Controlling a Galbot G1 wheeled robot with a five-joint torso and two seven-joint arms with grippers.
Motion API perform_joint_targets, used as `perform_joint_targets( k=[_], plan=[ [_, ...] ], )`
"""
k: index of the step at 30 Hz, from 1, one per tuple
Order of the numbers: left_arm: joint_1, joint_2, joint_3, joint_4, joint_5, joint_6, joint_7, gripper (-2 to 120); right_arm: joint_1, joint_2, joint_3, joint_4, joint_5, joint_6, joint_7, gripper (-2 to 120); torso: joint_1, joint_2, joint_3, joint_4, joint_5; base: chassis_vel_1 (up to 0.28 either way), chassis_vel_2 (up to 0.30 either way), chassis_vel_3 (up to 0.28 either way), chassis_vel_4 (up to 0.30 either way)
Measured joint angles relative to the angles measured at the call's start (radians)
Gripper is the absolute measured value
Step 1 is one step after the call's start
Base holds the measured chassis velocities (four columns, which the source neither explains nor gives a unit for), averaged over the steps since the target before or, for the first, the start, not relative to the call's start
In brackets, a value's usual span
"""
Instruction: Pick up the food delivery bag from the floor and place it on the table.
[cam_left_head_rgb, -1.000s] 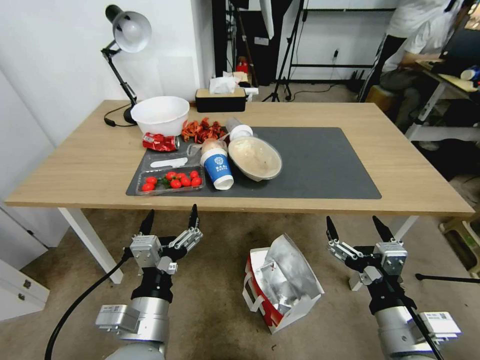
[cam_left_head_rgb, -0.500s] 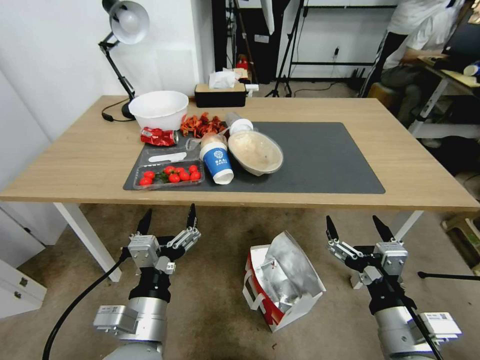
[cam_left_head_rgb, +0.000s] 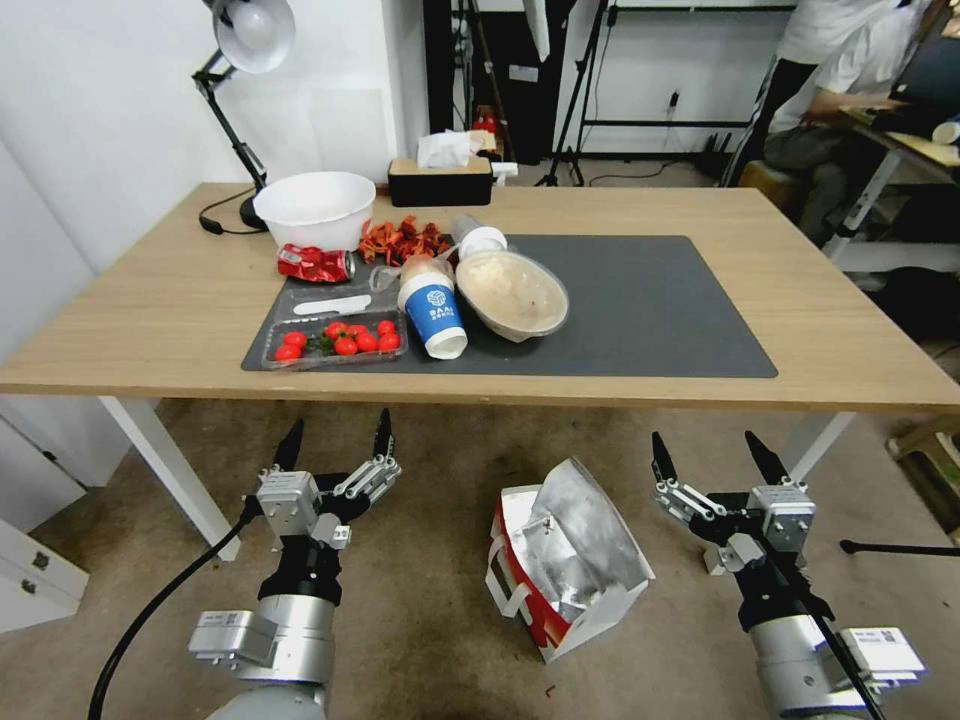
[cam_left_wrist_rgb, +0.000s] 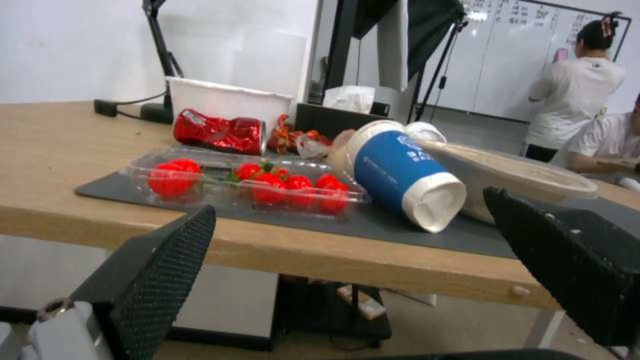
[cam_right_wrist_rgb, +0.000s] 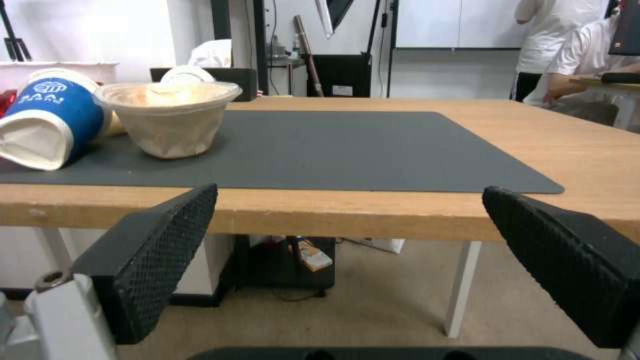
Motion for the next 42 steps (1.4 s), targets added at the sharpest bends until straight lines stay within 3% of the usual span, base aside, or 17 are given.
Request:
perform_joint_targets(
  k=[42],
  plan=[
    [-0.001, 0.006, 0.002, 0.000, 0.020, -0.003, -0.018, 100, -0.003, 0.000, -0.001, 0.002, -0.011, 0.001, -0.014, 100, -0.072, -0.179, -0.106, 0.0000, 0.0000, 0.000, 0.000, 0.000, 0.000]
  ],
)
